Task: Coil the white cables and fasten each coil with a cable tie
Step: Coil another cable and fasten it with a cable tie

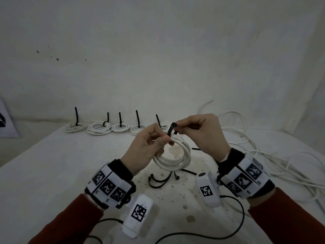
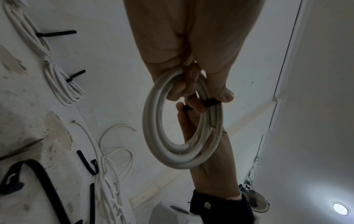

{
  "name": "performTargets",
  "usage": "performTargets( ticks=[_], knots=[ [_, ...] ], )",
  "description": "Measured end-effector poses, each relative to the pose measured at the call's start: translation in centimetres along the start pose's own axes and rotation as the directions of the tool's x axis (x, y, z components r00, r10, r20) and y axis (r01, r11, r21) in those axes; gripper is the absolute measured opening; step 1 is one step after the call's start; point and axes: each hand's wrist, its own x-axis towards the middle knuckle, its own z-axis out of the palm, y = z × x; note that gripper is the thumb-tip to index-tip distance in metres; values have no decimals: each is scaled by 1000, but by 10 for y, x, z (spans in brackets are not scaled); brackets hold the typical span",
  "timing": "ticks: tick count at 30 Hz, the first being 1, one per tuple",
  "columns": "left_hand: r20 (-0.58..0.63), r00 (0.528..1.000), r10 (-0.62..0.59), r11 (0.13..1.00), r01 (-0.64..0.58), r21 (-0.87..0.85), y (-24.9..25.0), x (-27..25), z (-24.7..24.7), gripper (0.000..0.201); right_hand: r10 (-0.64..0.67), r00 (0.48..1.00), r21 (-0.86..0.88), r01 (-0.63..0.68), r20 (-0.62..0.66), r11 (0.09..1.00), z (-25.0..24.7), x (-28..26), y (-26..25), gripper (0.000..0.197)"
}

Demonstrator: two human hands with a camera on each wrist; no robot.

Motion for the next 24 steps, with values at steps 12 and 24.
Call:
performTargets(
  ticks=[12, 24],
  knots=[
    [31, 997, -76, 992, 73, 106, -1, -2, 2, 19, 71, 994, 97, -79, 86, 992, -5, -7, -5, 9],
    [61, 992, -109, 959, 89, 271, -4, 2, -3, 21, 290, 925, 473, -375, 245, 797, -5, -11, -9, 28]
  ],
)
